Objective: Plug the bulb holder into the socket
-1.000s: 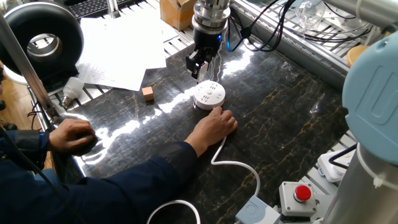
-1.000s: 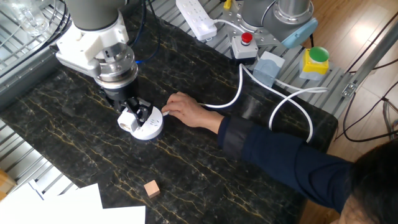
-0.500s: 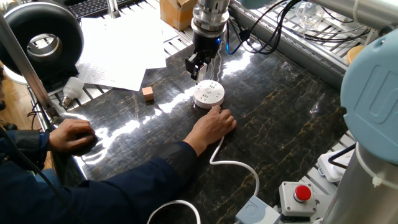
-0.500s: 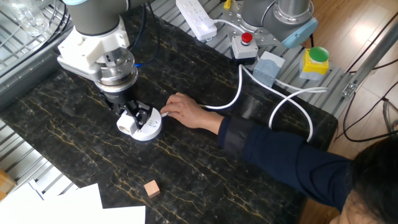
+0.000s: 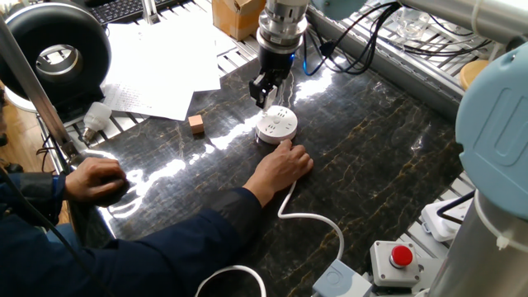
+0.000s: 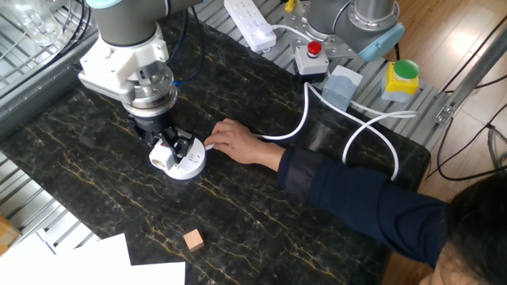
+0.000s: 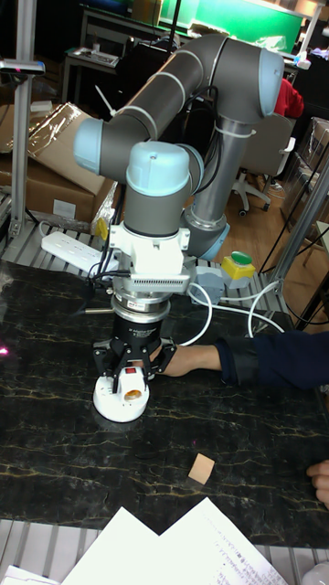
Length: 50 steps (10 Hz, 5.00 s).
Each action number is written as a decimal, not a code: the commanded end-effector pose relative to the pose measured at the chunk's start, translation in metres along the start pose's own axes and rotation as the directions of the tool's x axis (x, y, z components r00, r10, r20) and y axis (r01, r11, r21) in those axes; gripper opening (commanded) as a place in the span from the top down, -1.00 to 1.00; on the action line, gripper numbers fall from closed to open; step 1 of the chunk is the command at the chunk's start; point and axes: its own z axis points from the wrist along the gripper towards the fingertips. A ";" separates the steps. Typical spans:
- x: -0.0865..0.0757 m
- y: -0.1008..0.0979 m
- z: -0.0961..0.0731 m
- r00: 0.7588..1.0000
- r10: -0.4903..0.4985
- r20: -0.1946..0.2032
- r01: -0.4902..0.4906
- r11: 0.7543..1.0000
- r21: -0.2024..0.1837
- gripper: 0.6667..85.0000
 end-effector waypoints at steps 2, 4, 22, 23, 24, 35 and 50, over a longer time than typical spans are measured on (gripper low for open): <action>0.000 0.005 0.001 1.000 0.020 0.011 -0.020 1.000 -0.021 0.98; -0.001 0.006 0.002 1.000 0.028 0.014 -0.028 0.999 -0.022 0.98; -0.002 0.004 0.004 0.998 0.050 0.029 -0.050 0.999 -0.015 0.98; -0.003 0.004 0.005 0.998 0.049 0.032 -0.049 0.999 -0.015 0.98; -0.002 0.003 0.006 0.998 0.046 0.035 -0.045 0.999 -0.014 0.98; -0.012 0.001 0.017 0.998 0.019 0.059 -0.020 1.000 0.015 0.98; -0.021 -0.003 0.010 0.982 -0.160 0.100 0.158 0.987 0.023 -0.75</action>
